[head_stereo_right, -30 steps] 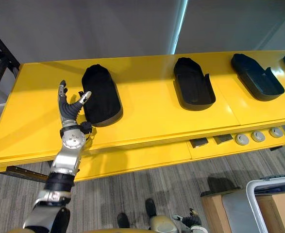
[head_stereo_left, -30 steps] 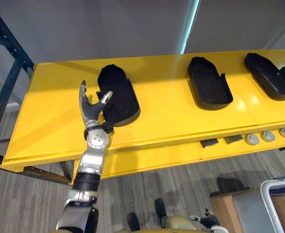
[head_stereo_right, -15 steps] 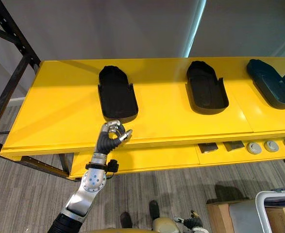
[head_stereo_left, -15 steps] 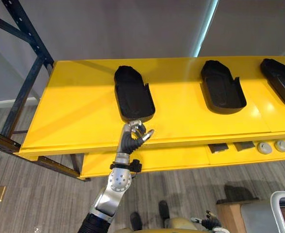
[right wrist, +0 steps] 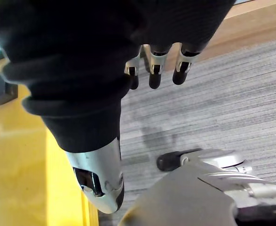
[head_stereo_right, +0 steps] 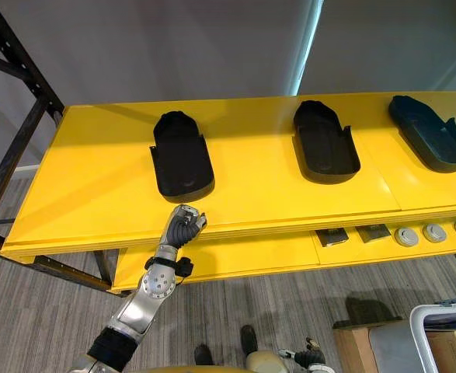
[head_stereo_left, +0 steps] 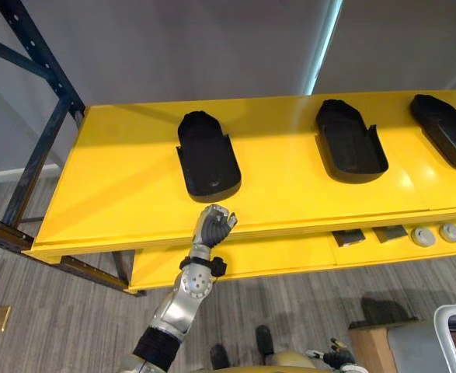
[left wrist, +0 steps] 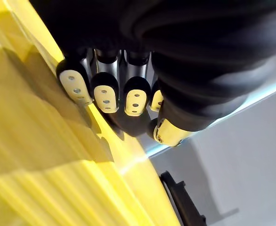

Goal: Walk over and take plastic housings, then place them on the shelf

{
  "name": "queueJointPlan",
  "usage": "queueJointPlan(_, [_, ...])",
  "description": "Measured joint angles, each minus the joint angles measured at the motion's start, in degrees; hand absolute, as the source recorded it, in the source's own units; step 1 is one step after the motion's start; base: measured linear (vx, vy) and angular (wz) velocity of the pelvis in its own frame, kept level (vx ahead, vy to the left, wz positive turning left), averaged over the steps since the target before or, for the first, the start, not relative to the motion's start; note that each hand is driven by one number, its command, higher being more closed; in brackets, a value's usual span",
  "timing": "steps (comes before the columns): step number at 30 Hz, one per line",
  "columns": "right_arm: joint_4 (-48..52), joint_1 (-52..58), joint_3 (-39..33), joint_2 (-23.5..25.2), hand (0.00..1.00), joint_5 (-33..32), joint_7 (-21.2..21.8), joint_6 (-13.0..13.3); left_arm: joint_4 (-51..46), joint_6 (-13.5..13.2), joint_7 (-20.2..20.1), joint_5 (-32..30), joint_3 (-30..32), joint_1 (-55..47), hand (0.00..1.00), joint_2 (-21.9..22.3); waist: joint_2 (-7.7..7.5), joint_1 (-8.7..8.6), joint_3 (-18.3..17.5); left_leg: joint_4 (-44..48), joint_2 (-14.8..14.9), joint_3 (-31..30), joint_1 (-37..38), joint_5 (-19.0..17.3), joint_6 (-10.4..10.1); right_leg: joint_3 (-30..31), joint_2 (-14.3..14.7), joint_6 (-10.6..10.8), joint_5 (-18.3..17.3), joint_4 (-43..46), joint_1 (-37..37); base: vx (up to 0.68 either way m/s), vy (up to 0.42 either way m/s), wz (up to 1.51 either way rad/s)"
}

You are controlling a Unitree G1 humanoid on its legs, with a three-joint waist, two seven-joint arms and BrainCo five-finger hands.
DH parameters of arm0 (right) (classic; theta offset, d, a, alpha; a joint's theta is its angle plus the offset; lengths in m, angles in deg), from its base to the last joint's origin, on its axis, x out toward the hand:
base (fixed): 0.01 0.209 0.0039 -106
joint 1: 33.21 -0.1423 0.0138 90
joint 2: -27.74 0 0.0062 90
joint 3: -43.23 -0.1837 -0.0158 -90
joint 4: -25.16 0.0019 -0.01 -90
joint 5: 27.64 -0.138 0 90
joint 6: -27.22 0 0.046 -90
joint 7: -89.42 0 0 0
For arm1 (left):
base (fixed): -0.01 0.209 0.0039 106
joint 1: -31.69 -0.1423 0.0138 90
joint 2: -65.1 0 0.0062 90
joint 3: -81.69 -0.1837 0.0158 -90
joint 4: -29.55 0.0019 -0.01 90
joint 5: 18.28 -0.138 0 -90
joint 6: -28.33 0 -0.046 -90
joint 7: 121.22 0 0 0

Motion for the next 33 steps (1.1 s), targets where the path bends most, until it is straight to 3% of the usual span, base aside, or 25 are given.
queueJointPlan(20, [0.0, 0.0, -1.9, 0.6, 0.0, 0.1, 0.1, -0.1, 6.4, 3.5, 1.2, -0.9, 5.0, 7.2, 1.0, -1.1, -0.06, -0.44, 0.0, -0.1, 0.4, 1.5, 0.0, -0.1, -0.1, 1.4, 0.2, -0.3, 0.2, 0.0, -0.5, -0.03, -0.036, -0.04])
queueJointPlan(25, [0.0, -0.3, -1.9, 0.9, 0.0, 0.1, 0.1, 0.0, 6.5, 3.6, 2.0, -1.0, 6.8, 7.4, 1.0, -1.2, -0.3, -1.45, 0.1, -0.1, 0.4, 1.7, -0.2, -0.1, -0.2, 1.8, 0.3, -0.3, 0.2, 0.0, -0.8, -0.02, -0.034, -0.03])
queueJointPlan(33, [0.1, -0.4, -2.0, 1.1, 0.0, 0.1, 0.2, 0.0, 6.5, 3.7, 2.1, -1.3, 6.9, 7.6, 1.0, -2.8, -0.62, -1.44, 0.0, -0.1, 0.9, 2.8, -0.1, -0.3, -0.3, 2.7, 0.9, -0.6, 0.5, 0.1, -1.2, -0.02, -0.044, -0.08])
